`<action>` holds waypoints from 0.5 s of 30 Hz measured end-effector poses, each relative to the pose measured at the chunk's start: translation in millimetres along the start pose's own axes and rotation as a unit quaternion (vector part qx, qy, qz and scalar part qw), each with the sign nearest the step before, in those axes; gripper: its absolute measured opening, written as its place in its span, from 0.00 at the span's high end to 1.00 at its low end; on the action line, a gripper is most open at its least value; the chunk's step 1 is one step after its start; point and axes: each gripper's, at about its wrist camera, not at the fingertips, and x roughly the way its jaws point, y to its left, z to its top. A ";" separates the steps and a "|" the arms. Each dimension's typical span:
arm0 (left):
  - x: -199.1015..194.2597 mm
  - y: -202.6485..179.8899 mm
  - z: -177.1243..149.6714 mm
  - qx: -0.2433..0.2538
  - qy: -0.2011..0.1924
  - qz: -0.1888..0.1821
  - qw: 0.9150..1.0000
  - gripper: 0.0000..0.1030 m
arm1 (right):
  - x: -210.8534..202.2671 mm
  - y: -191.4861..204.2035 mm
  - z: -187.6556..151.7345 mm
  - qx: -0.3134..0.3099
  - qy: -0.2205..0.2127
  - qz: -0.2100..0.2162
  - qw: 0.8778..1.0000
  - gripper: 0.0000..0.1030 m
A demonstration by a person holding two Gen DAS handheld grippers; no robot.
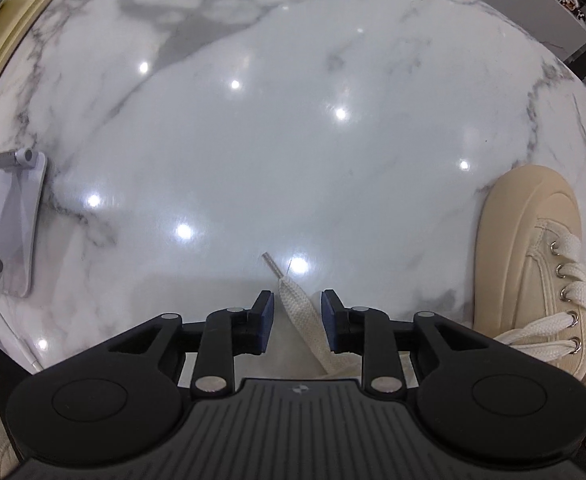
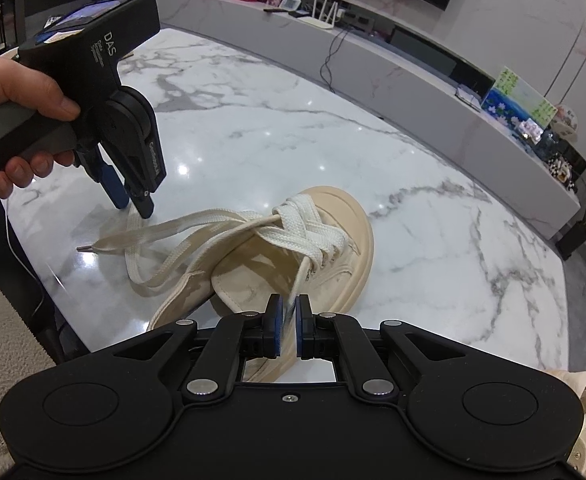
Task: Lace up shoes with both hands
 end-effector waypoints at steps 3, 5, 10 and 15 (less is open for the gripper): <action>-0.9 -4.2 -2.4 0.013 -0.009 0.003 1.000 0.77 | 0.0 -0.8 -0.4 0.001 -0.001 0.002 1.000 0.96; -1.3 -10.2 -5.3 0.035 -0.017 0.012 0.999 0.79 | 0.0 -1.8 -0.6 0.003 -0.003 0.003 1.000 0.96; -0.3 -24.2 -10.7 0.085 -0.034 0.028 0.995 0.94 | -1.0 -3.8 -1.4 0.008 -0.005 0.005 1.000 0.96; -2.5 -22.2 -10.6 0.101 -0.048 -0.001 0.994 0.98 | -2.9 -5.1 -1.8 0.012 -0.011 0.004 1.000 0.96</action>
